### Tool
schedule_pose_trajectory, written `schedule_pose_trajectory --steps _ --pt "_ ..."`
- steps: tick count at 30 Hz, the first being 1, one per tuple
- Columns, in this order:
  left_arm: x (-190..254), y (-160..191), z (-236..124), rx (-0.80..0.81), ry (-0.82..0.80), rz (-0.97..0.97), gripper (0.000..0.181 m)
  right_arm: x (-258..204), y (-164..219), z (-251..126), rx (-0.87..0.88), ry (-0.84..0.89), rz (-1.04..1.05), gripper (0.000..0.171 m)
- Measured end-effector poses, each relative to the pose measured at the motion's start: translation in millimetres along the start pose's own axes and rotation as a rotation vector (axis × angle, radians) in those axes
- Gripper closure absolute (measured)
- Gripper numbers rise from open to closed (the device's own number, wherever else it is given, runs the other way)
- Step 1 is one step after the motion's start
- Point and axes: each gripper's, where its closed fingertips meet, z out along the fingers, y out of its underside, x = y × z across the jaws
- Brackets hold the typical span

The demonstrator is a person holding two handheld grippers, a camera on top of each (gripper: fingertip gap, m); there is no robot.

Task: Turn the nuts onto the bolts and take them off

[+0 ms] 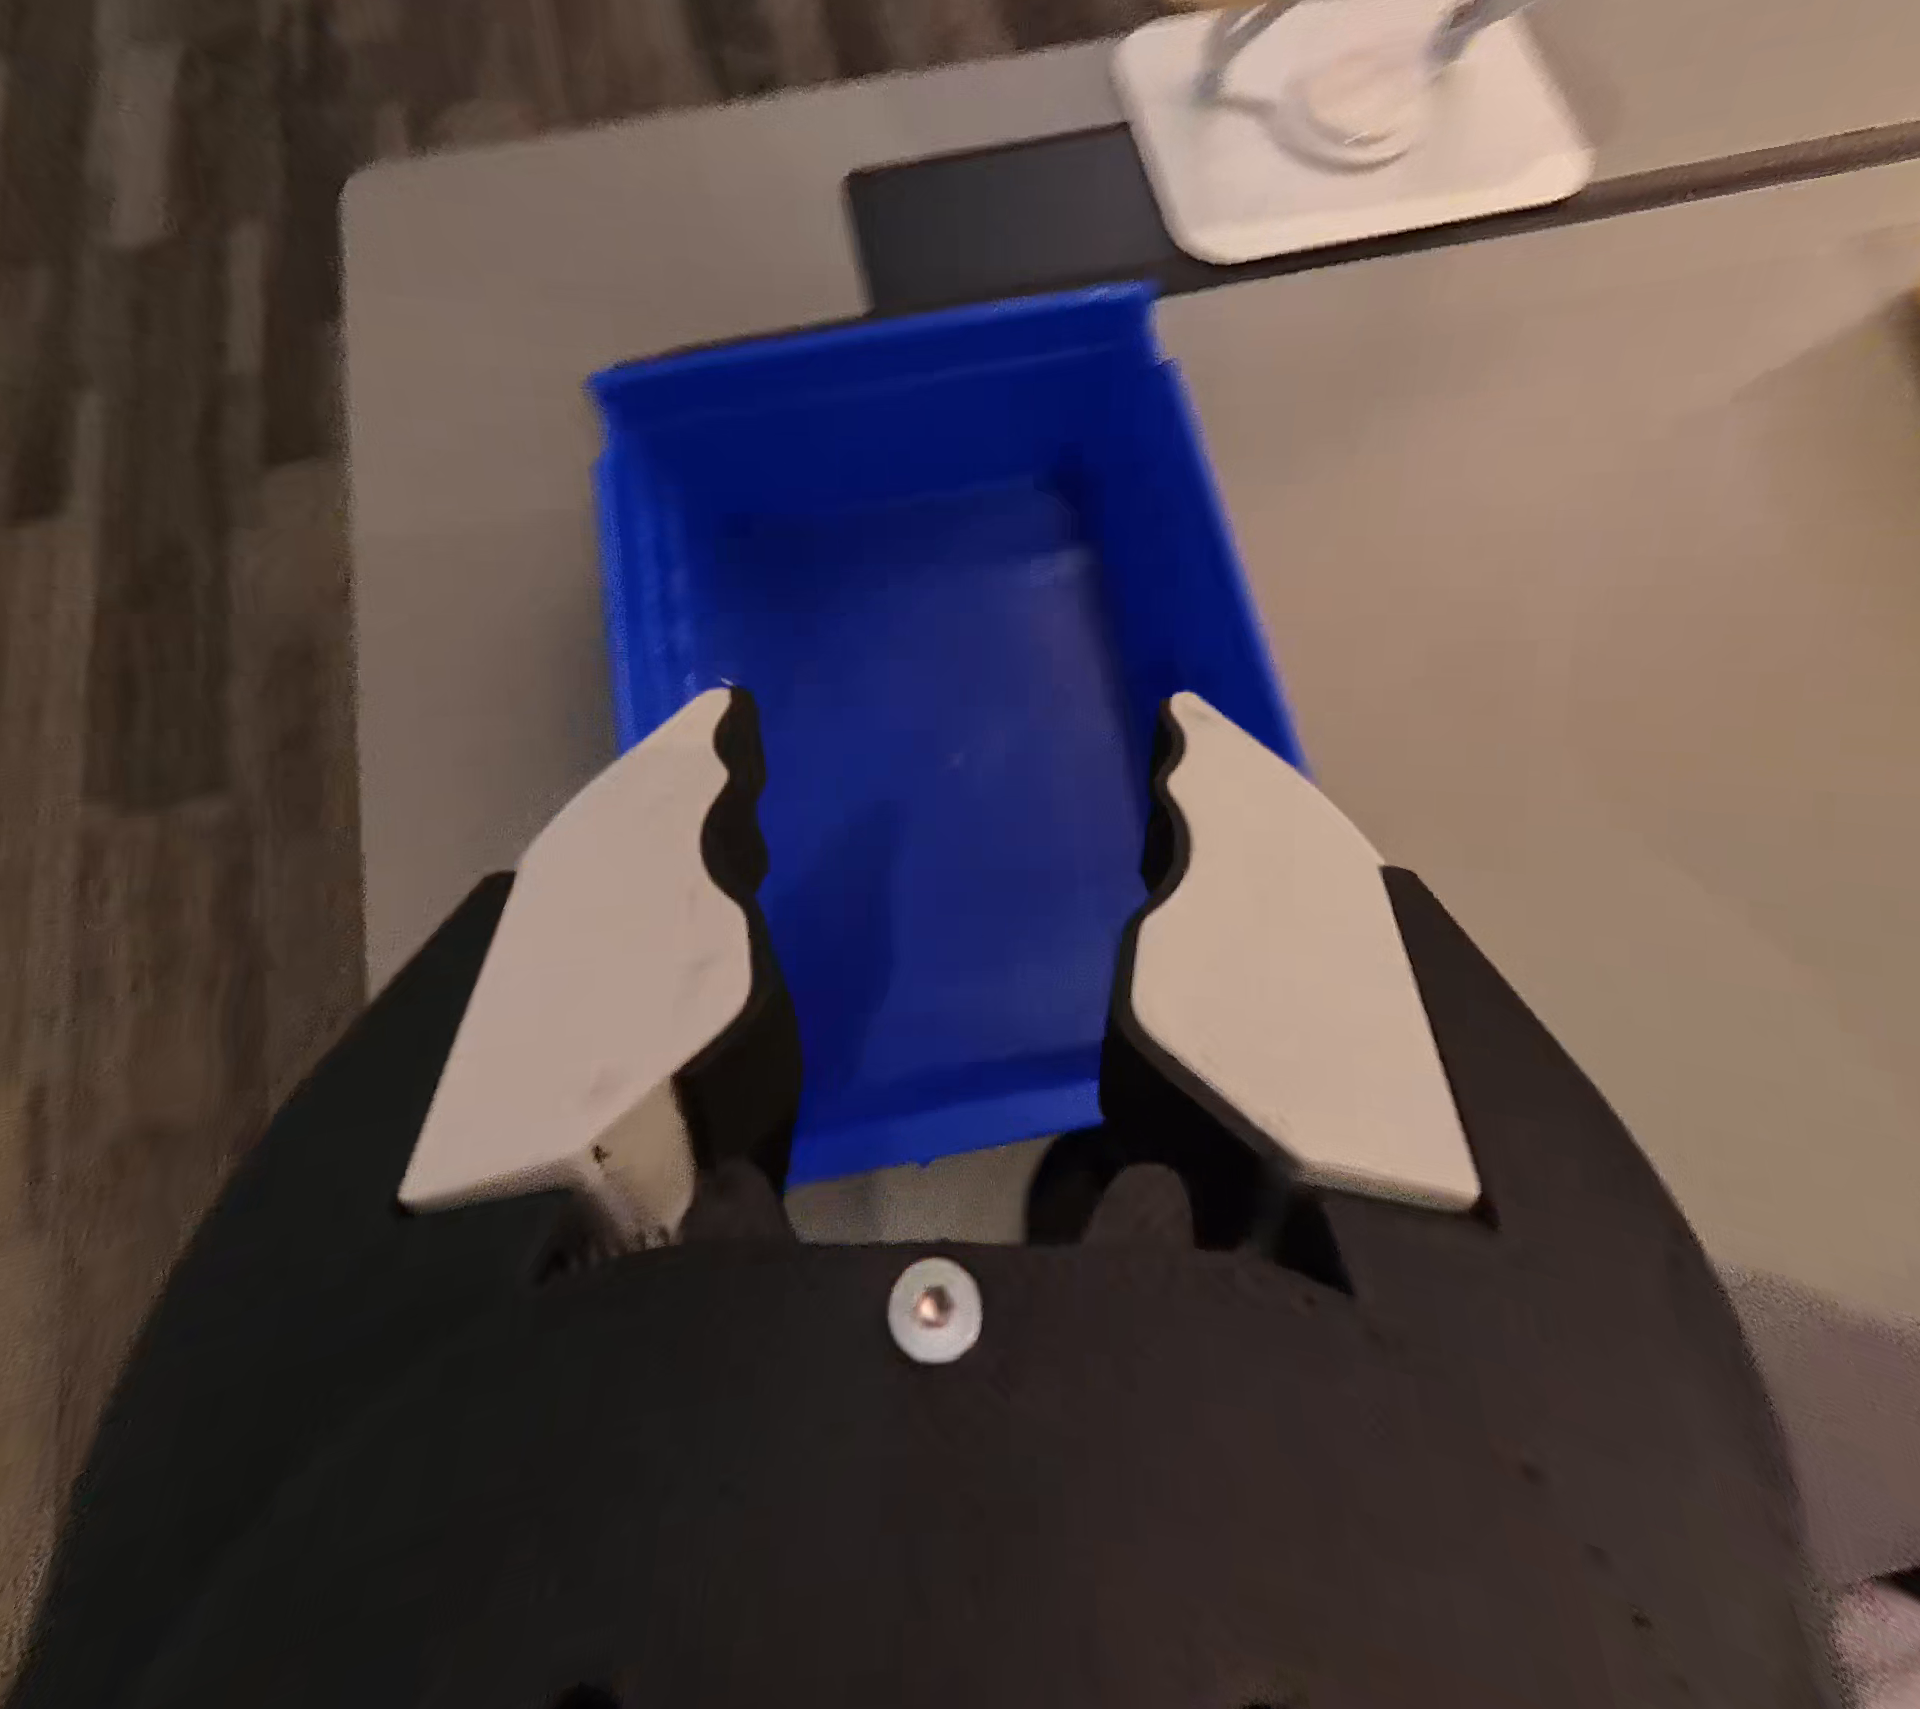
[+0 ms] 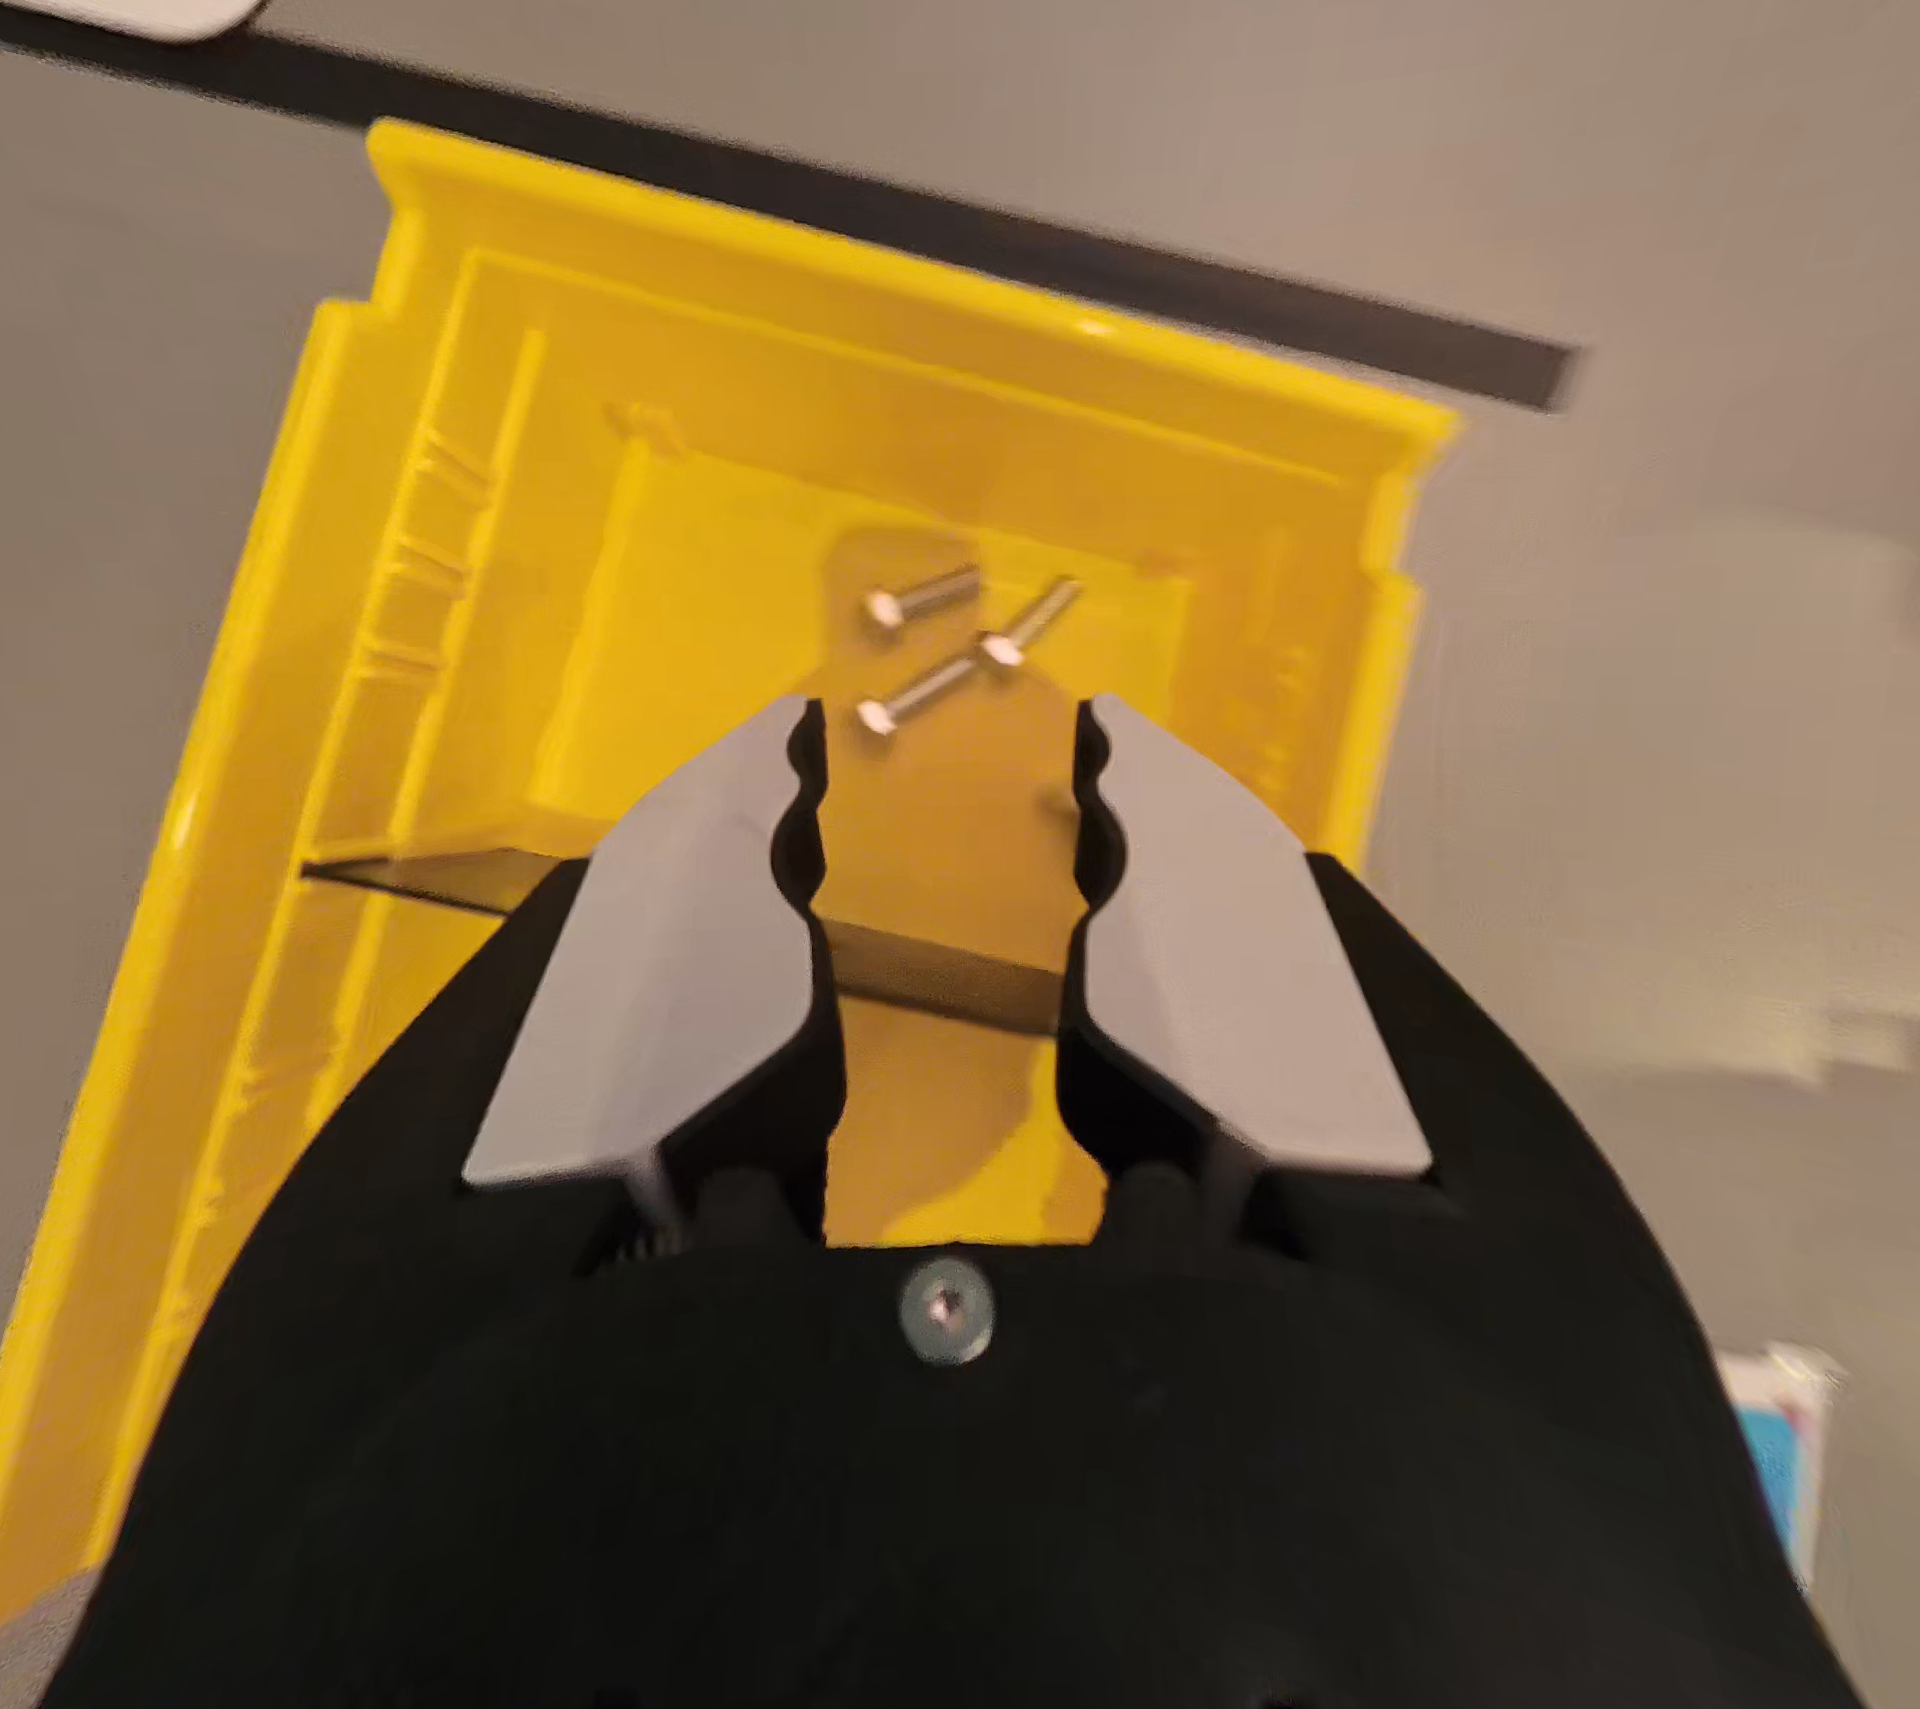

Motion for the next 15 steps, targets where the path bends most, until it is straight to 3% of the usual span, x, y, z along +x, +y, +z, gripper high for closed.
schedule_pose_trajectory --steps 4,9,12,15 --pt "-64 40 12 -0.111 -0.079 -0.178 0.109 45 24 -56 0.120 0.103 0.122 0.125" --pt "-98 84 44 -0.238 0.006 -0.338 0.112 53 110 -33 -0.209 -0.037 0.243 0.137" --pt "-110 104 62 -0.311 -0.006 -0.377 0.118 36 132 -19 -0.342 -0.146 0.263 0.147" --pt "-100 123 81 -0.413 0.071 -0.412 0.120 35 140 -10 -0.424 -0.109 0.239 0.158"
